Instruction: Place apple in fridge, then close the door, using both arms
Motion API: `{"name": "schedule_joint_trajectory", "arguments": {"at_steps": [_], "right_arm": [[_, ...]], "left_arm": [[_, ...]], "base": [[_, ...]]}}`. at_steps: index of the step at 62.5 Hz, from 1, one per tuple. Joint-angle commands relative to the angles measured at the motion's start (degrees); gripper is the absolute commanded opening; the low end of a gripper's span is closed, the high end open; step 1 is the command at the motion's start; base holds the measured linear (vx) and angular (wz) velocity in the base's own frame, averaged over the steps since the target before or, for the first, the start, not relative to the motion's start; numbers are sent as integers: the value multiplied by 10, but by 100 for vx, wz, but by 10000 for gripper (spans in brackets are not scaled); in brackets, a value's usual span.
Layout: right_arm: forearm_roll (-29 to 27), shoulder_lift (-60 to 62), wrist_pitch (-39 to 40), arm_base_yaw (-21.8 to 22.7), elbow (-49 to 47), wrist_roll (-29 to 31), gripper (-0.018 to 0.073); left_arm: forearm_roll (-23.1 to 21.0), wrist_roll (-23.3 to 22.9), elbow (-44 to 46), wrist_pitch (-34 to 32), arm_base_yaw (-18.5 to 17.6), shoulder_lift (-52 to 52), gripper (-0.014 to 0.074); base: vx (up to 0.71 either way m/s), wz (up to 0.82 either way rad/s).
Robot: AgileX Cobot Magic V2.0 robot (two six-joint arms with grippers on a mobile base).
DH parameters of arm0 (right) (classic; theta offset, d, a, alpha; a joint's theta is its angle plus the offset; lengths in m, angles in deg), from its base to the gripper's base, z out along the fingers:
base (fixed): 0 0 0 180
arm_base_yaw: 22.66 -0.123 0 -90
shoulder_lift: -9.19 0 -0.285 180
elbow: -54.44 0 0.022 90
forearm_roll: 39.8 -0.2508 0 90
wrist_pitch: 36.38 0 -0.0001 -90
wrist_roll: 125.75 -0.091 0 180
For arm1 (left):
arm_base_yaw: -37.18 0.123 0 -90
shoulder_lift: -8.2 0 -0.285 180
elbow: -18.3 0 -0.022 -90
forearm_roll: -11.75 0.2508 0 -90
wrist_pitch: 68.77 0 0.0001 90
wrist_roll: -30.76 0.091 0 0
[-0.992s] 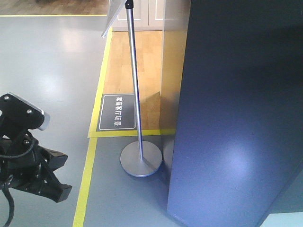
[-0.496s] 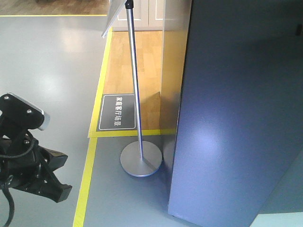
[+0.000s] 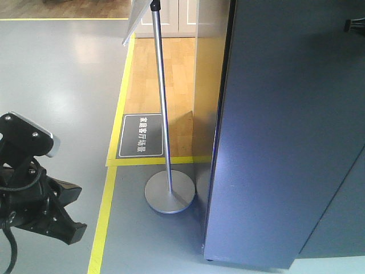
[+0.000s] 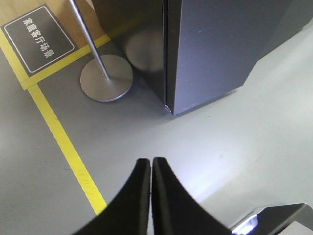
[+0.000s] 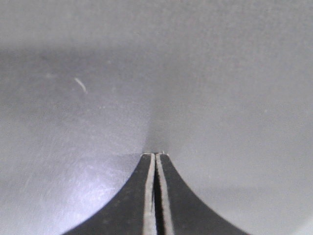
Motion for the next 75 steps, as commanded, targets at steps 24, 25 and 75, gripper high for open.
{"name": "schedule_joint_trajectory", "arguments": {"at_steps": [24, 25, 75], "right_arm": [[-17, -41, 34, 2, -88, 19, -4], [-18, -38, 28, 2, -88, 22, -4], [-13, 362, -99, -141, 355, 19, -4]], "left_arm": [[0, -5, 13, -29, 1, -9, -6], [0, -5, 13, -29, 1, -9, -6], [0, -5, 13, -30, 1, -9, -6]], "base": [[0, 0], [0, 0], [0, 0]]}}
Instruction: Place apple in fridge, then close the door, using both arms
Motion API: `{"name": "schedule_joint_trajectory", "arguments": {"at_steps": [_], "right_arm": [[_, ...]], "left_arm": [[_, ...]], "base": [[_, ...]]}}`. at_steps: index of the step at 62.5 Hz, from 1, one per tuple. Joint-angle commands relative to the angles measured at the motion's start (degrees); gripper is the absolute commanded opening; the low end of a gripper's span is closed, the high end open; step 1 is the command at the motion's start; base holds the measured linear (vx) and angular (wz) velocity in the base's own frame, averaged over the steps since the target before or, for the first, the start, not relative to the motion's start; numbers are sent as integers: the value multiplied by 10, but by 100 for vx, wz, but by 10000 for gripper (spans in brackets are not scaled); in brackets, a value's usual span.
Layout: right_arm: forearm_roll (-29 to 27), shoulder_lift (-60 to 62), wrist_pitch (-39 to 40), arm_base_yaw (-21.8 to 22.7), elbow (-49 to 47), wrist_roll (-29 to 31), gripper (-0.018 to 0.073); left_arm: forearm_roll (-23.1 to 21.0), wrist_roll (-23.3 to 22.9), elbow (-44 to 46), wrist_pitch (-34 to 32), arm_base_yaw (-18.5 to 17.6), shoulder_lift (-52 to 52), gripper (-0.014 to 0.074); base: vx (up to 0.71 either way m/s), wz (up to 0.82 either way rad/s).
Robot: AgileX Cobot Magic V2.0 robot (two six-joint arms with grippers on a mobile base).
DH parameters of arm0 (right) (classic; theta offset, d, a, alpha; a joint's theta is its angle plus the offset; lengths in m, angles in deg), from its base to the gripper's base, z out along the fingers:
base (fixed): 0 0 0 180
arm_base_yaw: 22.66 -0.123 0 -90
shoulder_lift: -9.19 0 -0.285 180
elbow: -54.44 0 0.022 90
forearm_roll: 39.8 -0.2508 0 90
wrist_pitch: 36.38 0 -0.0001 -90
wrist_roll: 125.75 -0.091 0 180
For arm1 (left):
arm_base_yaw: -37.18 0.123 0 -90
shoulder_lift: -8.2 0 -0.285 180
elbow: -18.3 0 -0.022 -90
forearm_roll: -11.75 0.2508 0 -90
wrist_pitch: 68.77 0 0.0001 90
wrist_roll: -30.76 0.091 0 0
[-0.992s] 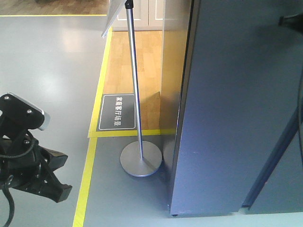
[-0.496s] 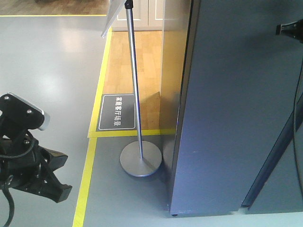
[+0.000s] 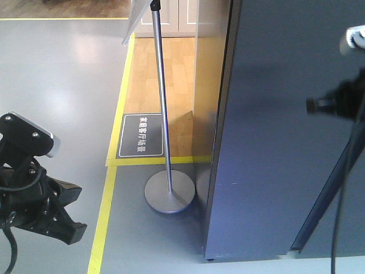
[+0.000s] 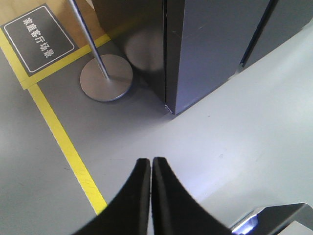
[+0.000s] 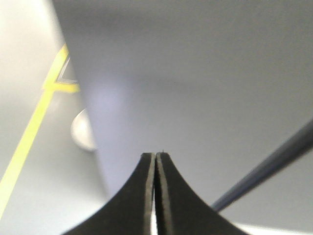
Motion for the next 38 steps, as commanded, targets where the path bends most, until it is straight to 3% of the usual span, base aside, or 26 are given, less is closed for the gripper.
{"name": "schedule_joint_trajectory", "arguments": {"at_steps": [1, 24, 38], "right_arm": [[2, 85, -2, -8, 37, -27, -4], [-5, 346, -198, -6, 159, -32, -4], [-4, 450, -265, -6, 215, -32, -4]], "left_arm": [[-1, -5, 13, -30, 1, -9, -6], [-1, -5, 13, -30, 1, -9, -6], [-1, -5, 13, -30, 1, -9, -6]], "base": [[0, 0], [0, 0], [0, 0]]}}
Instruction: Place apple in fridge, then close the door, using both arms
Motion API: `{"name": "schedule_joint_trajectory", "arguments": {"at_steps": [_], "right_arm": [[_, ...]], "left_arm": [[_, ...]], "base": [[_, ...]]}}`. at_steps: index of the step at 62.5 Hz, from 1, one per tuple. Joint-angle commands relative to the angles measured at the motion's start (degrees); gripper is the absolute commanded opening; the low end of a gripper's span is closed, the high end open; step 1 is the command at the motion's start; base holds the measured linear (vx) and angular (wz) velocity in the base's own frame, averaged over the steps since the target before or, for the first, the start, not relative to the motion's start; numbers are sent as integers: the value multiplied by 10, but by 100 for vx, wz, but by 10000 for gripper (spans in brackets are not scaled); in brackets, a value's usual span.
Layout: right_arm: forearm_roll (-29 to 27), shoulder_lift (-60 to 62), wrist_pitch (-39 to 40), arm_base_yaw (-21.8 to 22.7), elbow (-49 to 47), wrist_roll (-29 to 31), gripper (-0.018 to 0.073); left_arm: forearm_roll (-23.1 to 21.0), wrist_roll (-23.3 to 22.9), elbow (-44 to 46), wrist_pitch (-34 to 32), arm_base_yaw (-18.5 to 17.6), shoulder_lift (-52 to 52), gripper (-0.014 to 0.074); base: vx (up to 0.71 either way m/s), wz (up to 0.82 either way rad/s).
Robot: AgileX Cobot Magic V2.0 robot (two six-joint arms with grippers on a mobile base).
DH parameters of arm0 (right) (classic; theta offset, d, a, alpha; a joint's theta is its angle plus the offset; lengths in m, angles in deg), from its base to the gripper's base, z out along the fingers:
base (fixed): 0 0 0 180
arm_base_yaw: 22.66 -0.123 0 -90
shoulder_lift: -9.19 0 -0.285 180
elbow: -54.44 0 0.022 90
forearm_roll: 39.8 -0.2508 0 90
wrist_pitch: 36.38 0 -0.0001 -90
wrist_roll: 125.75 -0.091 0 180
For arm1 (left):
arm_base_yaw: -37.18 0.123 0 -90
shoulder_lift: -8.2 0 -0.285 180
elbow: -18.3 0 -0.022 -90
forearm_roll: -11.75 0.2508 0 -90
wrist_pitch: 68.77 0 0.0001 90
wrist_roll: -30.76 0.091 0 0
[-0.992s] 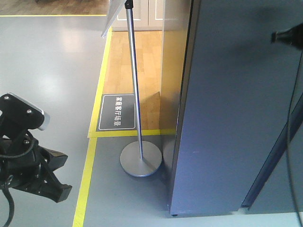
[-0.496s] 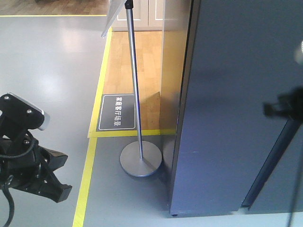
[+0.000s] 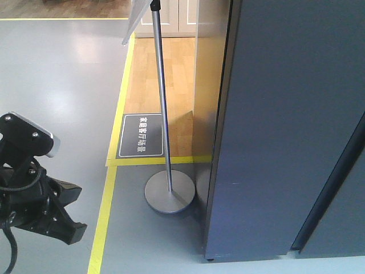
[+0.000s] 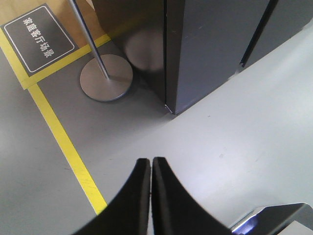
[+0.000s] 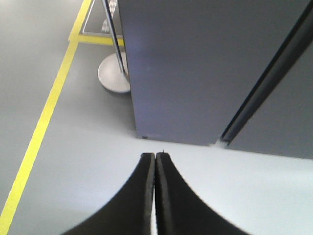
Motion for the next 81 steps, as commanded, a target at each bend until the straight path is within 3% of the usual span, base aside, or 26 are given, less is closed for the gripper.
{"name": "schedule_joint_trajectory", "arguments": {"at_steps": [1, 29, 63, 69, 81], "right_arm": [[2, 41, 2, 1, 6, 0, -4], [5, 89, -67, 1, 22, 1, -4], [5, 89, -70, 1, 22, 1, -4], [5, 89, -70, 1, 22, 1, -4], [5, 89, -70, 1, 22, 1, -4]], "left_arm": [[-1, -5, 13, -30, 1, -9, -6], [-1, -5, 13, -29, 1, -9, -6], [2, -5, 13, -30, 1, -24, -6], [1, -9, -1, -61, 28, -48, -6], [-17, -10, -83, -151, 118, -139, -6]], "base": [[0, 0], [0, 0], [0, 0], [0, 0], [0, 0]]}}
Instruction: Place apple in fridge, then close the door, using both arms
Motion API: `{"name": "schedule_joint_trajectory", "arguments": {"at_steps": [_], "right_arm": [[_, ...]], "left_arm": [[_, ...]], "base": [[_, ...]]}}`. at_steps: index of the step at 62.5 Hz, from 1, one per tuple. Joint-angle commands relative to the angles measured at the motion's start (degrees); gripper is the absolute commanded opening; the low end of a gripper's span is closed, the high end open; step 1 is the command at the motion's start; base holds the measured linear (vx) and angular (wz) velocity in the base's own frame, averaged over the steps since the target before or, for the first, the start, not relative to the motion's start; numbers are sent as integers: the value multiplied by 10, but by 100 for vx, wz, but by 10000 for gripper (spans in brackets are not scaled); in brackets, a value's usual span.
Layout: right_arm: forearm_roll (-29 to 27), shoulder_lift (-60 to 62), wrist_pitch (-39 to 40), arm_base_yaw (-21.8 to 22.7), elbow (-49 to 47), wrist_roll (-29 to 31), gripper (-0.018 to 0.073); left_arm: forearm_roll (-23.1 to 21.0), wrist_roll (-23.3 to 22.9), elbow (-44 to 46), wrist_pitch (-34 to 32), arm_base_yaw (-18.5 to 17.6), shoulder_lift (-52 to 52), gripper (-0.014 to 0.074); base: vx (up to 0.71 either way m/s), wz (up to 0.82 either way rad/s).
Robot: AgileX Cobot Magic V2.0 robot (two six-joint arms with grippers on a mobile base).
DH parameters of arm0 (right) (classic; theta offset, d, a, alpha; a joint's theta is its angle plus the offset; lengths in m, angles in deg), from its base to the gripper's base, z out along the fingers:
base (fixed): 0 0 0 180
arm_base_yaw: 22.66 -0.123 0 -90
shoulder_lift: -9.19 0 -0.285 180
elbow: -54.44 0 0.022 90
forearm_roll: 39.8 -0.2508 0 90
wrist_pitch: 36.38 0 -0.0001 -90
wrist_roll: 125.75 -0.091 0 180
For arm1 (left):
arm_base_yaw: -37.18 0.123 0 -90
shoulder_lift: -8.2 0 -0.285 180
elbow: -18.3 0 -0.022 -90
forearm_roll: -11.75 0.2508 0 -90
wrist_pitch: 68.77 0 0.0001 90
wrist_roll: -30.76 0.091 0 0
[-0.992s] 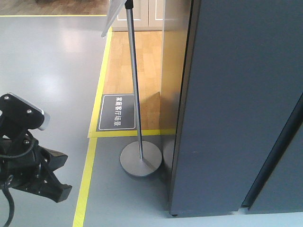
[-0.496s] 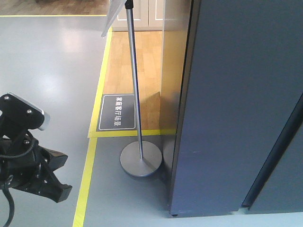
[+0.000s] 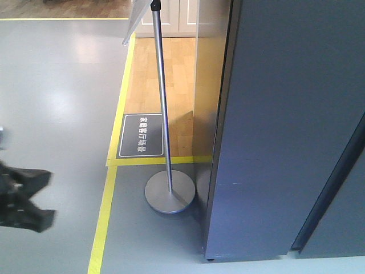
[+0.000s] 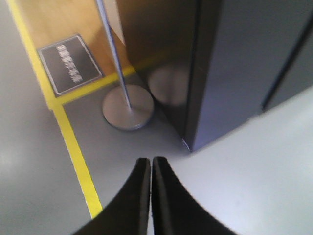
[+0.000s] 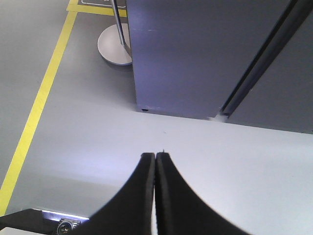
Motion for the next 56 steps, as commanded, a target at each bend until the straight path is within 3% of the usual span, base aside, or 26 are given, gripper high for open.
{"name": "schedule_joint_trajectory", "arguments": {"at_steps": [1, 18, 29, 41, 56], "right_arm": [[-1, -7, 28, 1, -14, 1, -4], [-1, -7, 28, 1, -14, 1, -4], [-1, -7, 28, 1, -14, 1, -4], [-1, -7, 28, 1, -14, 1, -4], [-1, -7, 28, 1, -14, 1, -4]], "left_arm": [[-12, -6, -26, -81, 38, -52, -6], [-11, -6, -187, -190, 136, -237, -6], [-12, -6, -286, -246, 177, -353, -6], [-13, -6, -360, -284, 210, -449, -6], [-11, -4, -402, -302, 217, -522, -6]], "base": [[0, 0], [0, 0], [0, 0], [0, 0], [0, 0]]}}
